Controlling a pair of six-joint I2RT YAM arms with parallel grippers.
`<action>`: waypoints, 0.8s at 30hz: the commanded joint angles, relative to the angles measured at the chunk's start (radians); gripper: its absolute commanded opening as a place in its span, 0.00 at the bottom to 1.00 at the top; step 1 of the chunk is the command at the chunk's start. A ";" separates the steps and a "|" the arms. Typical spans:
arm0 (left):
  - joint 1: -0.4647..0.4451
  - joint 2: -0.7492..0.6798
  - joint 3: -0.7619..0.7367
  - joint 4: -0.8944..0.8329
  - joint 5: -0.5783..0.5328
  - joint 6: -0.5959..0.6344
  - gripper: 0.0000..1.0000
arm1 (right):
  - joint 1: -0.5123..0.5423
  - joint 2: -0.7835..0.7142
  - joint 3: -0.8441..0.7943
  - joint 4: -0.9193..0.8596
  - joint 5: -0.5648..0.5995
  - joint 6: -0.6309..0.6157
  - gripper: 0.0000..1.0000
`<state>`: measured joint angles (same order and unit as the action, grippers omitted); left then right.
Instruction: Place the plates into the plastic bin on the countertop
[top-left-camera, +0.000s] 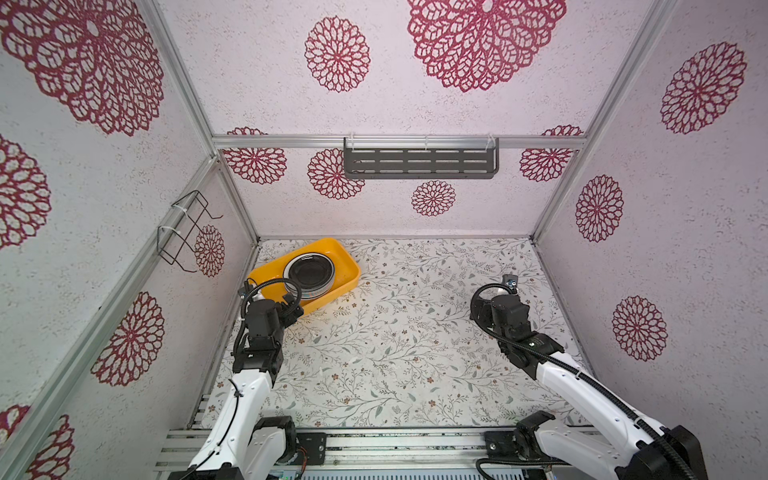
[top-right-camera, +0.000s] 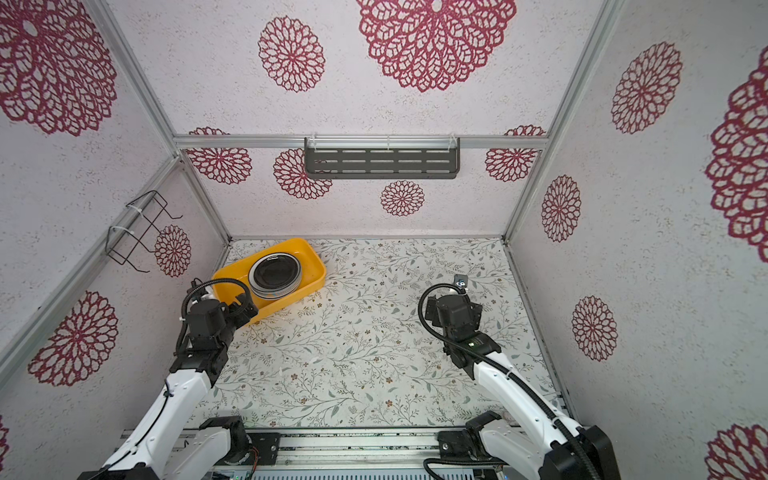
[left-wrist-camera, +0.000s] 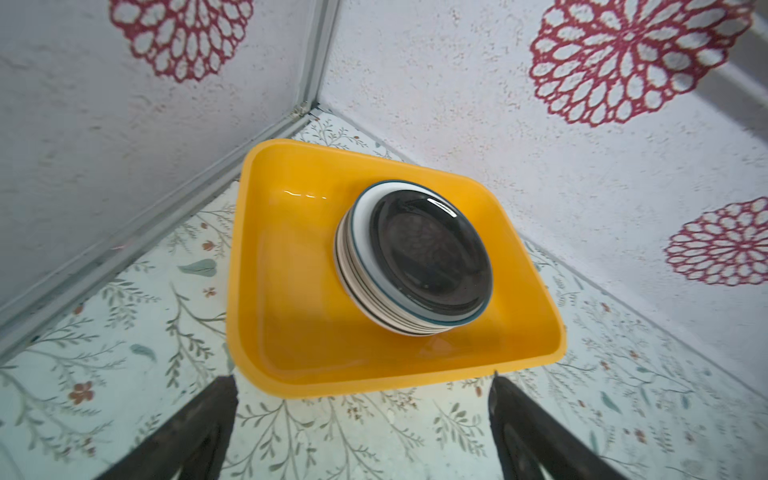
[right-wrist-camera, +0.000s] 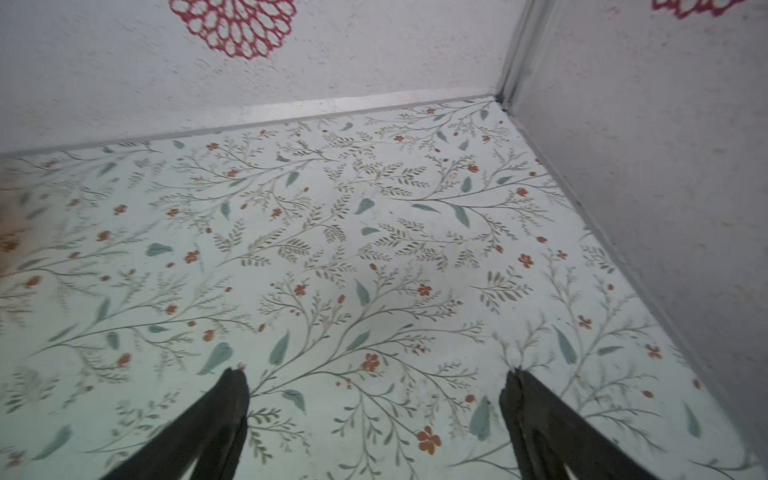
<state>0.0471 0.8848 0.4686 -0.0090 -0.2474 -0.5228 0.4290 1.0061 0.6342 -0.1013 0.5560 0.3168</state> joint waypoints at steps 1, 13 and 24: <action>-0.014 -0.081 -0.099 0.210 -0.160 0.129 0.97 | -0.045 -0.026 -0.024 0.048 0.129 -0.080 0.99; -0.003 0.159 -0.326 0.796 -0.147 0.356 0.97 | -0.246 -0.036 -0.376 0.579 0.202 -0.216 0.99; 0.042 0.587 -0.231 1.179 0.003 0.415 0.97 | -0.427 0.167 -0.432 0.920 -0.094 -0.255 0.99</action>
<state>0.0799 1.3926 0.2150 0.9997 -0.3161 -0.1341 0.0154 1.1347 0.1619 0.6765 0.5674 0.1112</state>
